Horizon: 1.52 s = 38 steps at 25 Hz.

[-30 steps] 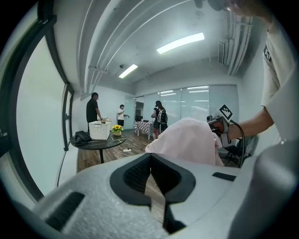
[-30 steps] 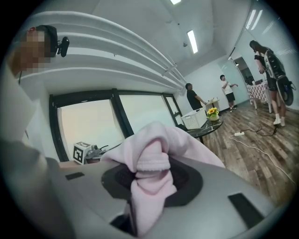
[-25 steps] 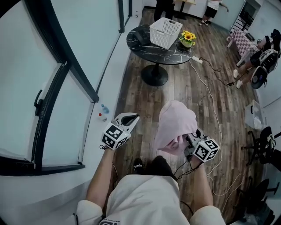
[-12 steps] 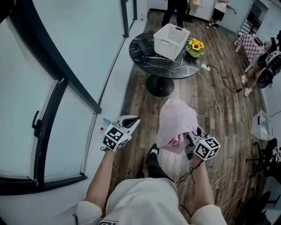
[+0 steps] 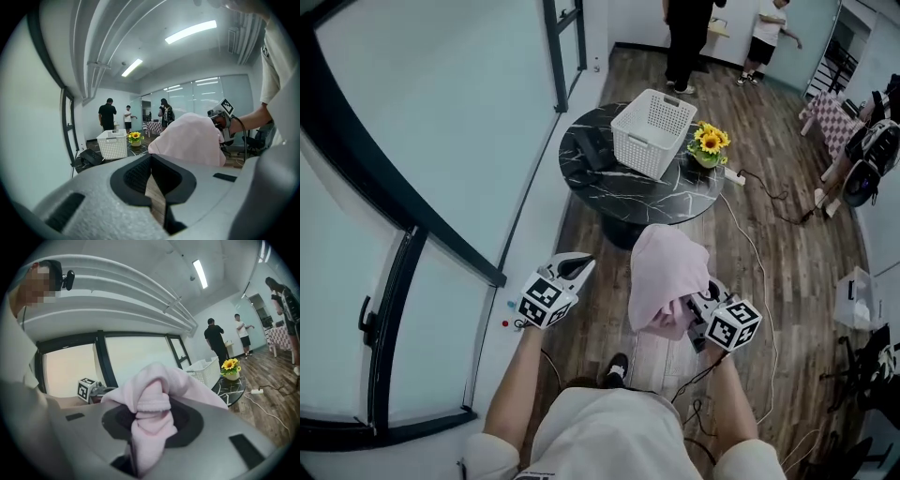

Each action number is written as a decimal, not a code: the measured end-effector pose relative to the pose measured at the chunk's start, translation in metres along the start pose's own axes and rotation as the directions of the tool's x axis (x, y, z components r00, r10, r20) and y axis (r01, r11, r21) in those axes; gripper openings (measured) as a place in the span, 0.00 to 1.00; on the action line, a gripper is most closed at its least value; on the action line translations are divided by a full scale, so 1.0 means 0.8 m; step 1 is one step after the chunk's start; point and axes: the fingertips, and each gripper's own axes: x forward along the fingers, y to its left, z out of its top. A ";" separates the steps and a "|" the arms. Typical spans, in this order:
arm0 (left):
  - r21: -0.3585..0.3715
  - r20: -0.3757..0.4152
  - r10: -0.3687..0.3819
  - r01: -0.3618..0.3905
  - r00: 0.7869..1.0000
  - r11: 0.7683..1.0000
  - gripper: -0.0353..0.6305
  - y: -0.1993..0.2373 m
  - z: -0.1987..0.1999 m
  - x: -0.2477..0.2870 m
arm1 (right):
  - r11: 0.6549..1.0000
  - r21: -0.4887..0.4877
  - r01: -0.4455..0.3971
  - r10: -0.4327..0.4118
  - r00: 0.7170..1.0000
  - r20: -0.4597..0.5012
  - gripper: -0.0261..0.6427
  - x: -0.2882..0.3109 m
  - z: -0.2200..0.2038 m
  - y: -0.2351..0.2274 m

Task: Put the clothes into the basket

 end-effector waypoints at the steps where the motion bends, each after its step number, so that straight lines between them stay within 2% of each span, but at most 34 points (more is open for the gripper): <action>1: 0.004 0.005 0.004 -0.004 1.000 1.000 0.08 0.007 0.007 0.009 | 1.000 -0.004 -0.002 0.002 1.000 -0.002 0.22 0.003 0.007 -0.007; 5: 0.015 0.029 0.017 -0.017 0.999 1.000 0.08 0.047 0.038 0.045 | 0.999 -0.030 -0.017 0.018 1.000 0.017 0.22 0.033 0.046 -0.035; 12: 0.003 0.007 -0.007 0.007 1.000 1.000 0.08 0.092 0.048 0.124 | 0.999 -0.018 -0.040 0.041 0.998 0.049 0.22 0.089 0.093 -0.089; 15: 0.012 -0.004 -0.046 0.046 0.999 0.999 0.08 0.110 0.051 0.167 | 0.999 -0.024 -0.046 0.047 0.998 0.052 0.22 0.118 0.110 -0.112; 20: 0.068 -0.050 -0.160 0.164 0.986 0.984 0.08 0.138 0.070 0.246 | 0.998 -0.047 -0.041 0.044 0.997 0.056 0.22 0.171 0.153 -0.147; 23: 0.086 -0.031 -0.224 0.226 0.974 0.970 0.08 0.150 0.101 0.286 | 0.997 -0.060 -0.048 0.052 0.996 0.067 0.22 0.202 0.189 -0.163; 26: 0.127 -0.012 -0.253 0.253 0.967 0.959 0.08 0.171 0.138 0.322 | 0.996 -0.056 -0.065 0.070 0.993 0.090 0.22 0.233 0.232 -0.181; 30: 0.169 0.039 -0.251 0.241 0.967 0.956 0.08 0.219 0.194 0.348 | 0.996 -0.020 -0.087 0.089 0.984 0.154 0.22 0.267 0.291 -0.207; 33: 0.227 0.073 -0.253 0.231 0.965 0.946 0.08 0.271 0.248 0.373 | 0.994 -0.020 -0.105 0.107 0.975 0.196 0.22 0.302 0.352 -0.228; 36: 0.268 0.115 -0.248 0.210 0.962 0.940 0.08 0.319 0.301 0.394 | 0.994 -0.040 -0.102 0.108 0.967 0.232 0.22 0.335 0.407 -0.245; 38: 0.280 0.136 -0.235 0.190 0.962 0.941 0.08 0.332 0.314 0.400 | 0.992 -0.071 -0.101 0.115 0.963 0.244 0.22 0.343 0.422 -0.247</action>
